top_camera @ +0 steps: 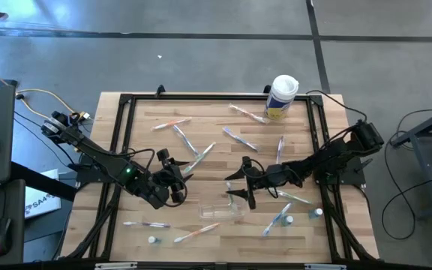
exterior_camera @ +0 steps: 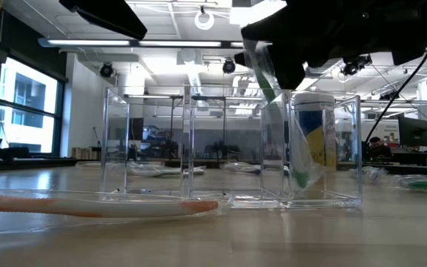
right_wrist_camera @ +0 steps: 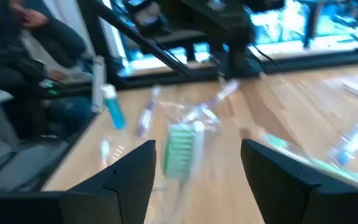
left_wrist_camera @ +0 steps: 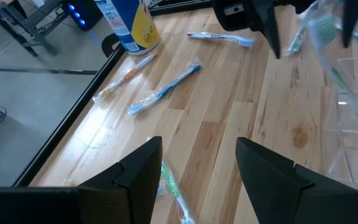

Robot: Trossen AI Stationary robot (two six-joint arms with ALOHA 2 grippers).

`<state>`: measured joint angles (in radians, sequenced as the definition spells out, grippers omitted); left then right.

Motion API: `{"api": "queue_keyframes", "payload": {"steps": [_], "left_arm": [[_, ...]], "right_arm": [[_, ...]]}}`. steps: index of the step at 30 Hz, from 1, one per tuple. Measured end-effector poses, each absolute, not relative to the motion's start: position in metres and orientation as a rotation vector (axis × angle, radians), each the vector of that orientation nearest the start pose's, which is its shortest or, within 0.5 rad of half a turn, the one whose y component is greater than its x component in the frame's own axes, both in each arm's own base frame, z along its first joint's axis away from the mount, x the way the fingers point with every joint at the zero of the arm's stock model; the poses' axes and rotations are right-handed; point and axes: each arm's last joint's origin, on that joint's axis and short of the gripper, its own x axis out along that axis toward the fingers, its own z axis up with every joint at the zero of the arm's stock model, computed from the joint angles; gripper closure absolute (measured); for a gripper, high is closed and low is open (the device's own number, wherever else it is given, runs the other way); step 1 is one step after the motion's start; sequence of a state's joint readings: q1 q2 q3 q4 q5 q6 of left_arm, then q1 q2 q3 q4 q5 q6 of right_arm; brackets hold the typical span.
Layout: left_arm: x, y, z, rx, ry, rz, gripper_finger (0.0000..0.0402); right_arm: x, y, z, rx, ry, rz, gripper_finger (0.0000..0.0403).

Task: Pick & Place toothbrushing station
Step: Put the top left green toothbrush into the transparent organizer, then put the right green toothbrush into the transparent organizer

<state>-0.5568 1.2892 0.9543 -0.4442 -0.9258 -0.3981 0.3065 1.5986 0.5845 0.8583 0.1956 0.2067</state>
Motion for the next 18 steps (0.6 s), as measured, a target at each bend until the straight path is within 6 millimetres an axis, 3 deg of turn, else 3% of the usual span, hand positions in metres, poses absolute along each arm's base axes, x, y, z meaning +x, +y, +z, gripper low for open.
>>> {"api": "queue_keyframes", "payload": {"steps": [13, 18], "left_arm": [[0.232, -0.117, 0.274, 0.145, 0.492, 0.451, 0.0199], [0.232, -0.117, 0.274, 0.145, 0.492, 0.451, 0.0199]], "right_arm": [[0.263, 0.098, 0.197, 0.104, 0.274, 0.035, 0.0176], [0.242, 0.105, 0.211, 0.052, 0.317, 0.047, 0.0176]]}}
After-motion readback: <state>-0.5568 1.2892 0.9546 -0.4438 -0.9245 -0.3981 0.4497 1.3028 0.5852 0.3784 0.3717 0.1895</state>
